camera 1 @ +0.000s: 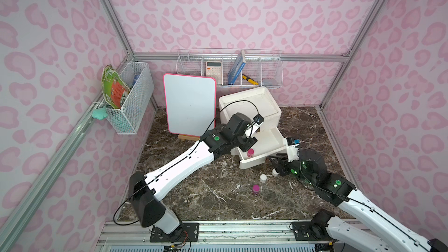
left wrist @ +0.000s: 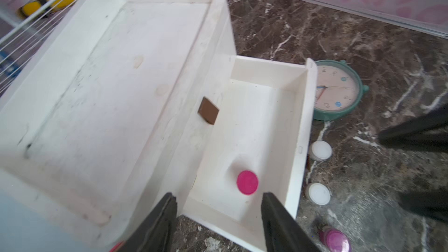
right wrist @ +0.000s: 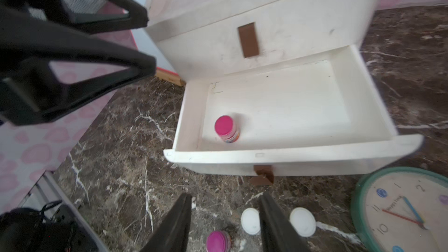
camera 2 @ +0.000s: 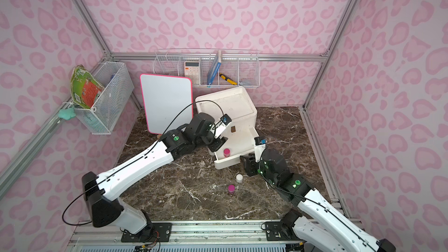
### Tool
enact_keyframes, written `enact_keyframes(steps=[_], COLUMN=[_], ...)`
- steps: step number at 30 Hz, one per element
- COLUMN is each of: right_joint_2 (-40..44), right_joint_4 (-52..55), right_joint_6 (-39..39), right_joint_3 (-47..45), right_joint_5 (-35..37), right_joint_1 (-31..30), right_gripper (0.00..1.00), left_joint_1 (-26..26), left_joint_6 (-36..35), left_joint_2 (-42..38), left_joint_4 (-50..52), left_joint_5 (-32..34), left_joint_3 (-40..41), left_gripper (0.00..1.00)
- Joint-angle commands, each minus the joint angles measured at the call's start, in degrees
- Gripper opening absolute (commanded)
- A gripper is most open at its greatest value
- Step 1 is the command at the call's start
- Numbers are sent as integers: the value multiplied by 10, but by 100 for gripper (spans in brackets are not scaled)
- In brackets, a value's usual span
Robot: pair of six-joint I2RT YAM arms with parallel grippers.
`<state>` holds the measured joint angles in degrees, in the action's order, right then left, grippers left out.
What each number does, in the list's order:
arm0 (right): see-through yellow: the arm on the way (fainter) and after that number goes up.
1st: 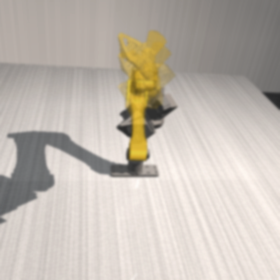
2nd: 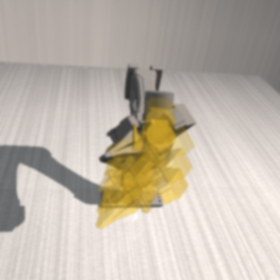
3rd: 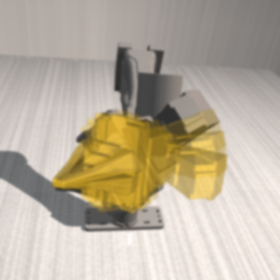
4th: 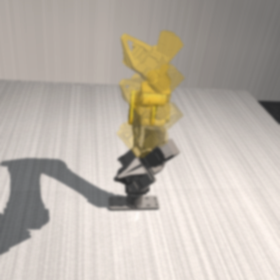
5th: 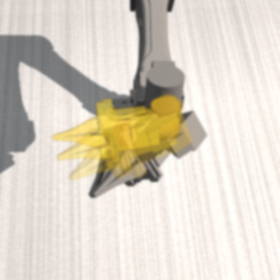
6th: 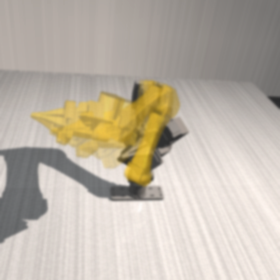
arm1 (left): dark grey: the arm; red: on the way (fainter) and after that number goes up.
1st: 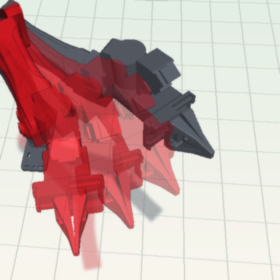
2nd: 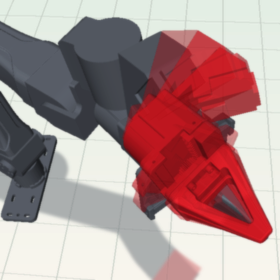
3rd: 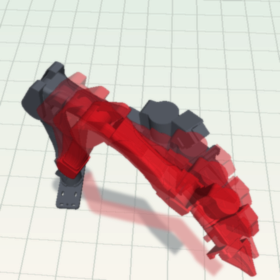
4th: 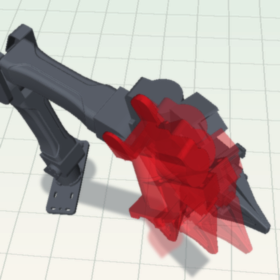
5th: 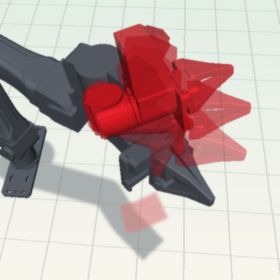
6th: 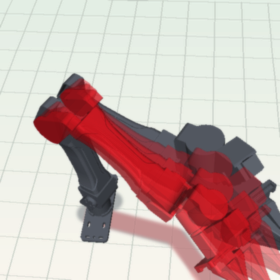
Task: Put the paint cans in the drawer according to color
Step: Pick up the paint can at the center of the board.
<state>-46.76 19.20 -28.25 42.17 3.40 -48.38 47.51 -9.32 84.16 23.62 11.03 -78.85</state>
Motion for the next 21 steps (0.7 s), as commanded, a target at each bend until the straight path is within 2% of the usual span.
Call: enact_keyframes(steps=[1,4,8,13,21], right_joint_2=[-42,-88,-136,-186,-244], right_joint_4=[70,108,109,93,29], right_joint_6=[-4,-32,-69,-124,-174], right_joint_3=[24,35,21,-1,-42], right_joint_5=[103,126,123,86,46], right_joint_1=[-94,-154,-195,-197,-179], right_gripper=[52,54,57,59,65], left_joint_1=[0,-11,-32,-72,-92], left_joint_6=[137,233,364,513,635], left_joint_2=[-78,-124,-154,-190,-230], left_joint_4=[-211,-170,-87,-26,-34], left_joint_5=[111,157,201,196,166], left_joint_3=[112,166,210,276,367], left_gripper=[63,64,63,61,61])
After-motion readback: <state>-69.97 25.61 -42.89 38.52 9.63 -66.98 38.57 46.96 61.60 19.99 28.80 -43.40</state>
